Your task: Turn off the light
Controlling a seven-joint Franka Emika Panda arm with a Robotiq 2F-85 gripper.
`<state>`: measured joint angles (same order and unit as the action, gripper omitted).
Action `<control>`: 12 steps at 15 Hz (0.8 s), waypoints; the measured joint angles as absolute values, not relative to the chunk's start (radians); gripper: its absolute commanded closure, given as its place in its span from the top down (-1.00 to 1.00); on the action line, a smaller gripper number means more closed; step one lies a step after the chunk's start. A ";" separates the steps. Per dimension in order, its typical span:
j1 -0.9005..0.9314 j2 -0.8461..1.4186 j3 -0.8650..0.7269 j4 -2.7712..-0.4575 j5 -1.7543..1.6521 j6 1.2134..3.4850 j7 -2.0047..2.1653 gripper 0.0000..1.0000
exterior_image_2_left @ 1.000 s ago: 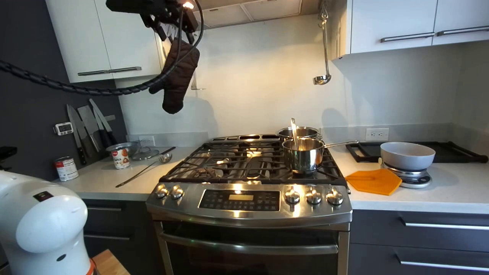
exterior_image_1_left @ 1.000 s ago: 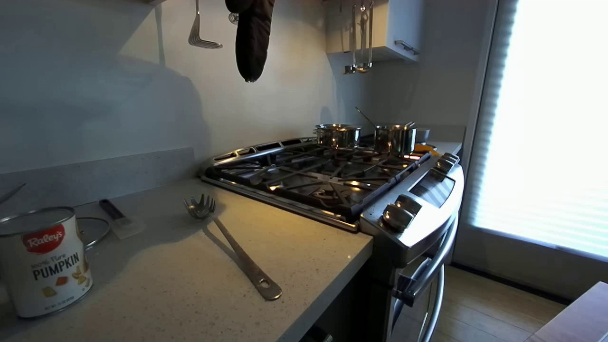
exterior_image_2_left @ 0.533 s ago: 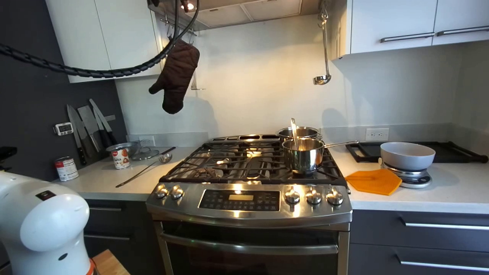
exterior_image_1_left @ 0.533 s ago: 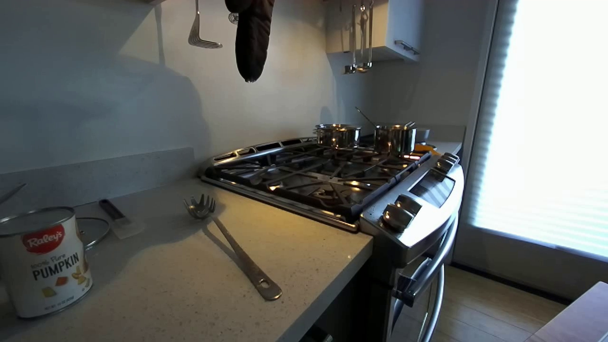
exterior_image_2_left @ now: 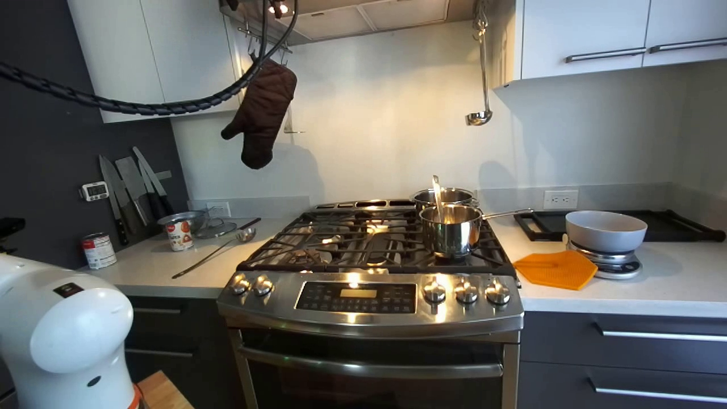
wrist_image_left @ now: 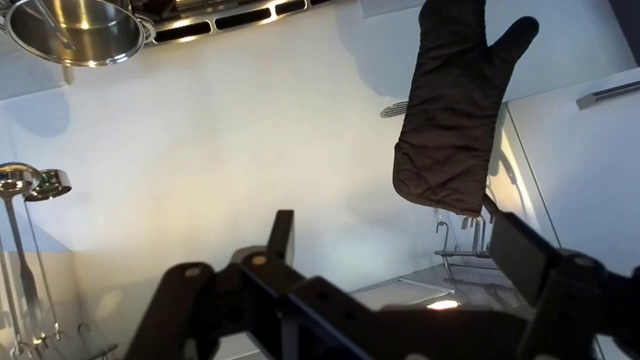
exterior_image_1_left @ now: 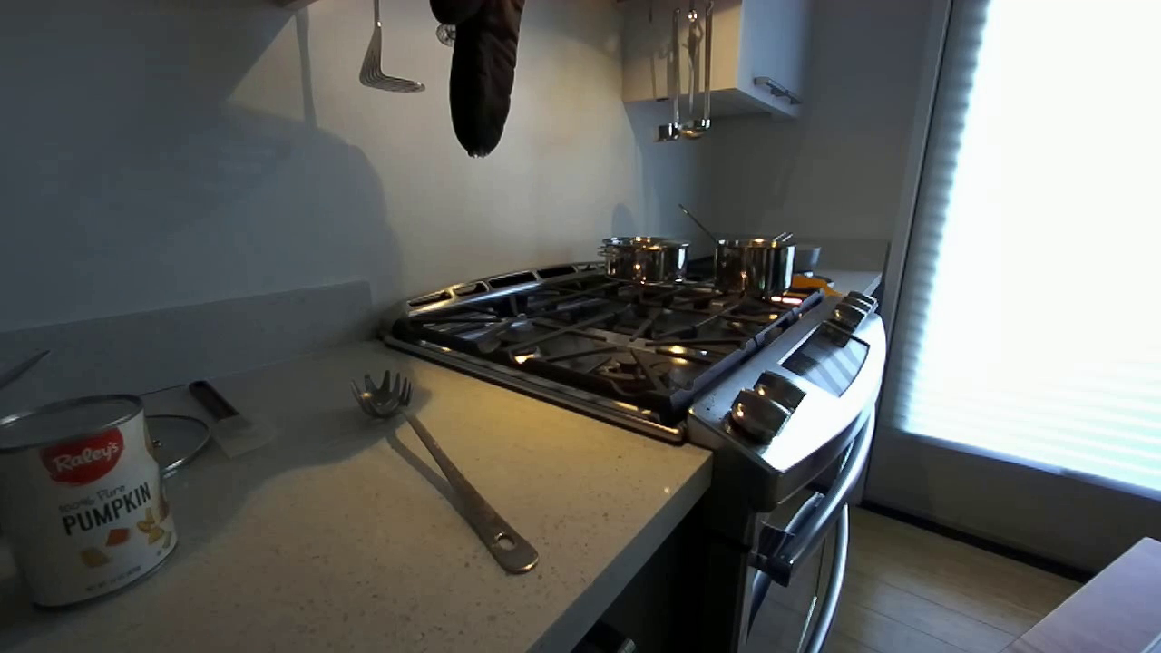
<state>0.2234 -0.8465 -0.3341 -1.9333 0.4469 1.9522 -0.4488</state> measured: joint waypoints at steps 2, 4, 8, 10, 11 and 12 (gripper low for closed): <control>0.223 -0.846 -0.334 -1.933 0.447 1.953 -0.449 1.00; 0.223 -0.846 -0.334 -1.933 0.447 1.953 -0.450 1.00; 0.223 -0.840 -0.333 -1.921 0.448 1.961 -0.449 1.00; 0.223 -0.820 -0.332 -1.887 0.448 1.976 -0.449 1.00; 0.224 -0.804 -0.332 -1.864 0.448 1.986 -0.449 1.00; 0.226 -0.786 -0.331 -1.839 0.450 1.999 -0.449 1.00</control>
